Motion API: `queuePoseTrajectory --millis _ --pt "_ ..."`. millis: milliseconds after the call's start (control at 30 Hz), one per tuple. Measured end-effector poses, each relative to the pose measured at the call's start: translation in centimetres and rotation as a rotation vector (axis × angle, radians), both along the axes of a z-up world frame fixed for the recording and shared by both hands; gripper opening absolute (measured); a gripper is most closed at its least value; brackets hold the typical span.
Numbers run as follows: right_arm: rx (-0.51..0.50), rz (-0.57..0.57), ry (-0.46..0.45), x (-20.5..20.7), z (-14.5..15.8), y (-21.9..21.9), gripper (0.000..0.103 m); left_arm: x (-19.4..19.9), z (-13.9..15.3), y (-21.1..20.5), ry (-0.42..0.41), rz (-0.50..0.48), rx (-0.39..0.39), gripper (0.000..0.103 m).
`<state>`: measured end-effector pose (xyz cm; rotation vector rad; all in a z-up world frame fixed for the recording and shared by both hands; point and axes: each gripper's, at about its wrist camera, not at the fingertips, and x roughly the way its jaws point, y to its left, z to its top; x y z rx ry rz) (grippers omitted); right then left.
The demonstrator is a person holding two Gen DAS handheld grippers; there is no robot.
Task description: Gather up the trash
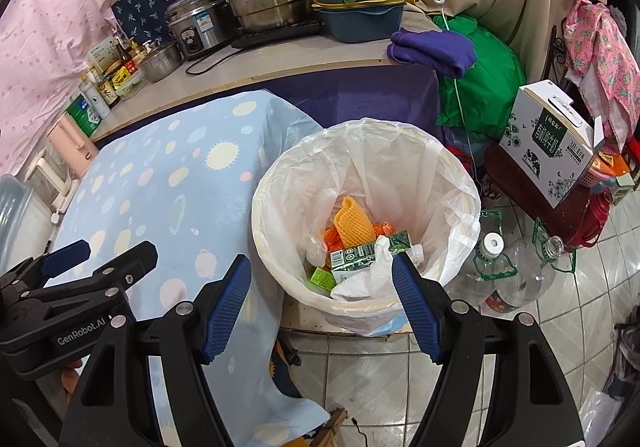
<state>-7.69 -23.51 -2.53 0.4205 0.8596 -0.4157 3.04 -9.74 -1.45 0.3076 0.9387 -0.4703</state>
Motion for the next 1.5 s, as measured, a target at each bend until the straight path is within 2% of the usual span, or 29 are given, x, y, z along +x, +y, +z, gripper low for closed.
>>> queuePoseTrajectory --millis 167,667,1500 --pt "-0.011 -0.017 0.000 -0.3 0.1 -0.4 0.070 -0.5 0.5 -0.7 -0.036 -0.010 0.002 0.093" --pt "-0.027 -0.049 0.019 -1.4 0.2 -1.8 0.070 -1.3 0.0 -3.0 -0.041 -0.056 0.028 0.093" --pt "-0.040 -0.037 0.020 -1.9 0.3 -1.8 0.070 -2.0 0.2 -2.8 -0.051 -0.034 0.021 0.092"
